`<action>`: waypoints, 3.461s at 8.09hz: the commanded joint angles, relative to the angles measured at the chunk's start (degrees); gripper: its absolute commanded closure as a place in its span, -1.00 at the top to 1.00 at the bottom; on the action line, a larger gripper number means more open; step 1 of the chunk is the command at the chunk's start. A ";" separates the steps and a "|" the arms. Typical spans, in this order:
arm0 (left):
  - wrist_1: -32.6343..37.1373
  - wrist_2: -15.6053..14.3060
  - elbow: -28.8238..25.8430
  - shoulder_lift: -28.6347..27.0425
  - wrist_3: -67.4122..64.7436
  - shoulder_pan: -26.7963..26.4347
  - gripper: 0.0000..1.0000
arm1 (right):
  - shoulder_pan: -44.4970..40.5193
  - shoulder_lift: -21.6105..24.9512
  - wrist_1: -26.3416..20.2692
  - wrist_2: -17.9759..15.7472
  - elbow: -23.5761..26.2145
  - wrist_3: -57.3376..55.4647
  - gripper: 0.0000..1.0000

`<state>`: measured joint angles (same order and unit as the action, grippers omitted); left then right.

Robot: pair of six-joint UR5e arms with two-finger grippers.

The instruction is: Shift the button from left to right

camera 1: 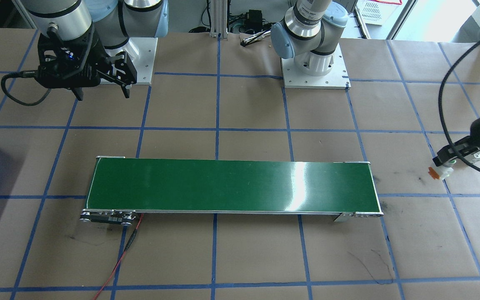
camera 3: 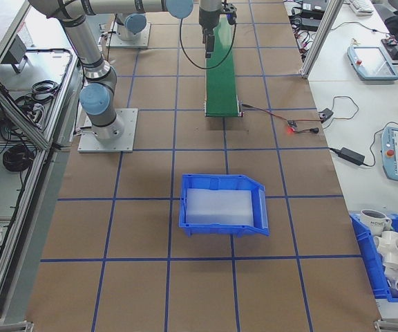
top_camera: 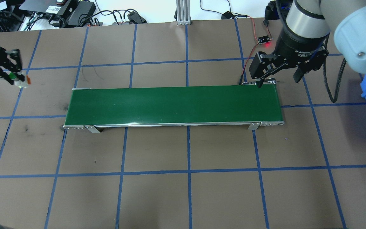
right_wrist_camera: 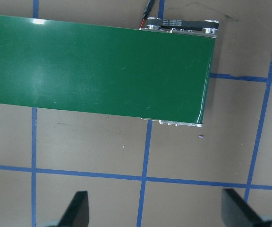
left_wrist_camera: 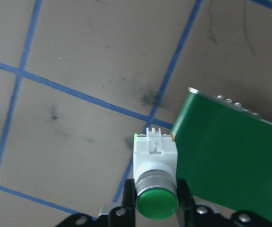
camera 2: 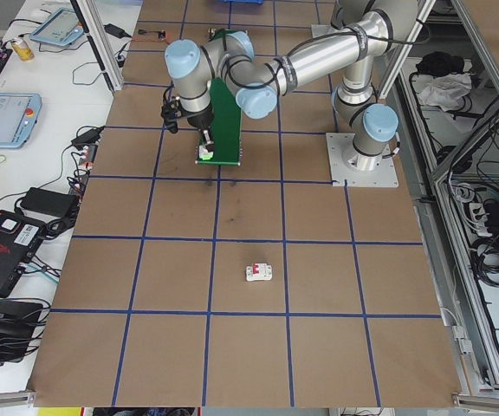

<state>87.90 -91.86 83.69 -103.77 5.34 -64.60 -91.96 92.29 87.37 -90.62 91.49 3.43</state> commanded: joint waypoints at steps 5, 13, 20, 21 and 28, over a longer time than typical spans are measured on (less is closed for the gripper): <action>0.16 17.94 4.71 -0.82 -46.20 -14.15 -1.00 | 0.02 0.00 0.00 0.00 0.00 0.00 1.00; -6.95 14.17 13.43 1.90 -41.47 -13.10 -1.00 | -0.06 0.00 0.00 0.00 0.44 0.00 1.00; -8.18 10.83 14.13 1.90 -69.09 -10.37 -1.00 | -0.06 0.00 0.00 0.00 0.44 0.00 1.00; -8.36 10.92 14.83 1.81 -71.15 -10.37 -1.00 | -0.06 0.00 0.00 0.00 0.44 0.00 1.00; -19.52 13.38 21.43 1.02 -67.92 -9.93 -1.00 | -0.06 0.00 0.00 0.00 0.44 0.00 1.00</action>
<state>68.42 -79.12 104.98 -102.71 -63.56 -74.63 -92.02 92.28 87.36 -90.62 91.93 3.43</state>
